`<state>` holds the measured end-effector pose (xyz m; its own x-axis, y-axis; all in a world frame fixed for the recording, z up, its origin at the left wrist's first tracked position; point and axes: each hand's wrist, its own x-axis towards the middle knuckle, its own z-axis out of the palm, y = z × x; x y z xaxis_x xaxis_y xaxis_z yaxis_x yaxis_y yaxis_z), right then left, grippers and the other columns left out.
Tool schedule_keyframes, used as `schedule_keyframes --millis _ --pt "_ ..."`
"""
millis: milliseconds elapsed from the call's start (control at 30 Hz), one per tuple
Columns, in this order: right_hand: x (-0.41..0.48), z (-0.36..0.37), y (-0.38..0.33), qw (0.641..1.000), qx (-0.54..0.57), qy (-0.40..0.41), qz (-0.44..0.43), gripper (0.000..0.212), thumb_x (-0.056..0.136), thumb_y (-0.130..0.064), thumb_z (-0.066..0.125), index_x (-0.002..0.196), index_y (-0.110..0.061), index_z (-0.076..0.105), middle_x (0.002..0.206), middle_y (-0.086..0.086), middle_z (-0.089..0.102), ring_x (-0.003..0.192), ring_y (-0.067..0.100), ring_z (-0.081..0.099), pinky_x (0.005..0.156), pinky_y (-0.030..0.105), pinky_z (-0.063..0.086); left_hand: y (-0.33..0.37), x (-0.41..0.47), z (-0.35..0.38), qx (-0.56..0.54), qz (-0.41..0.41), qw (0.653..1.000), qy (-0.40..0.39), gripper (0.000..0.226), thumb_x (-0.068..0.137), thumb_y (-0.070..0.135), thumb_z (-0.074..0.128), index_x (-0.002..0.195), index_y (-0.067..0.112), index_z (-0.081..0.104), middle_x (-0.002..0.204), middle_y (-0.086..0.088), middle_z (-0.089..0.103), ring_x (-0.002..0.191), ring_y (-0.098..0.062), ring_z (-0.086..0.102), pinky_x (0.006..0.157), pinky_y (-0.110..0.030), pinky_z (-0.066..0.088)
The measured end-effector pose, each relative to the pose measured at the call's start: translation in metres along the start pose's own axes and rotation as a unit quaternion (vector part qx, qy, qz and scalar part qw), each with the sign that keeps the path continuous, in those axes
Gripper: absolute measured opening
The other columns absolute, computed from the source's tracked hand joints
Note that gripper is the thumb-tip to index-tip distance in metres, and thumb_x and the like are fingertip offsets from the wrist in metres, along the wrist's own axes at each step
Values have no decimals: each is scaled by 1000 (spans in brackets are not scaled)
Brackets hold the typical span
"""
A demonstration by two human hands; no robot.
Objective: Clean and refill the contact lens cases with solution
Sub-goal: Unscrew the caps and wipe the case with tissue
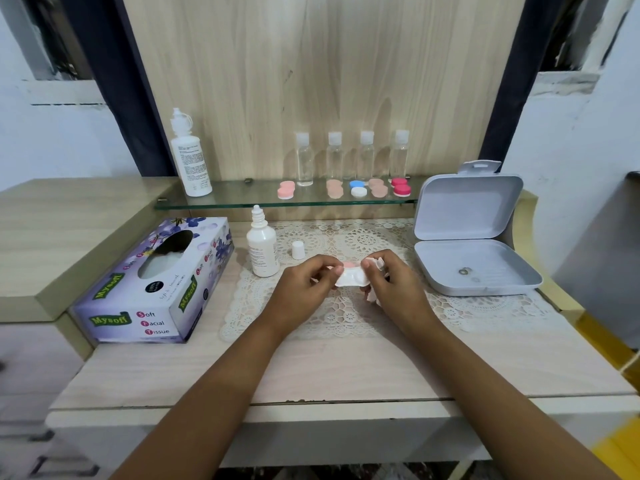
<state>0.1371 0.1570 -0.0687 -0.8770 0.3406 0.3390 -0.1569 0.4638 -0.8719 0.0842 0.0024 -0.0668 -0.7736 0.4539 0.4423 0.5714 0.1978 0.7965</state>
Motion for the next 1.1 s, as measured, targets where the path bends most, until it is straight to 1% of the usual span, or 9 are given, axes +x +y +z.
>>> schedule_keyframes --millis 133,333,400,500,667,733,800,900,1100 --pt "1 -2 0 999 -32 22 -3 10 96 -22 49 93 -15 56 63 -5 59 50 -7 55 50 8 39 -3 -1 -2 31 26 999 -31 31 75 18 77 104 19 66 91 9 65 79 5 55 71 -5 38" --pt "-1 -2 1 999 -4 28 -17 10 95 -21 51 94 -15 59 64 -4 62 52 -3 54 50 10 39 -7 1 -3 73 72 995 -5 31 74 18 78 103 19 68 94 16 61 86 9 53 74 -2 34" --pt "0 -2 2 997 -2 58 -52 8 94 -18 53 92 -16 60 74 -4 60 63 -6 53 54 11 38 -8 2 -3 75 73 995 5 32 73 18 78 103 19 68 94 16 61 87 8 52 74 -3 35" --pt "2 -3 9 979 -68 123 -147 12 91 -17 57 94 -8 65 92 1 56 79 -3 46 68 15 37 -11 3 -3 73 65 995 16 32 72 19 79 102 21 68 94 17 62 88 4 53 74 -4 36" --pt "2 2 14 940 -155 140 -269 11 84 -6 59 88 2 66 85 12 57 80 6 48 76 1 33 -12 4 -3 81 62 994 40 33 69 20 81 101 20 71 88 23 60 85 6 52 74 -5 36" --pt "1 4 16 933 -170 122 -293 17 85 -8 54 89 4 65 84 14 58 81 10 50 77 4 33 -11 4 -3 82 68 993 50 33 69 19 81 100 18 72 87 21 61 85 7 51 74 -5 36" --pt "0 6 19 931 -176 94 -307 22 84 -8 49 91 4 66 85 14 58 81 13 51 76 9 35 -12 4 -3 84 78 992 55 32 68 18 81 100 17 72 88 19 62 86 5 52 76 -9 39" --pt "-1 8 21 928 -187 63 -317 20 82 -5 51 91 3 66 86 12 58 80 14 51 75 8 34 -14 4 -4 87 88 991 58 33 68 19 81 100 18 72 90 20 62 87 5 52 79 -14 41" --pt "3 0 20 930 -179 139 -291 13 74 6 59 85 3 66 81 14 60 76 13 50 70 13 37 -13 5 -4 72 95 989 83 36 68 21 82 100 27 69 91 25 62 88 0 53 81 -20 44"
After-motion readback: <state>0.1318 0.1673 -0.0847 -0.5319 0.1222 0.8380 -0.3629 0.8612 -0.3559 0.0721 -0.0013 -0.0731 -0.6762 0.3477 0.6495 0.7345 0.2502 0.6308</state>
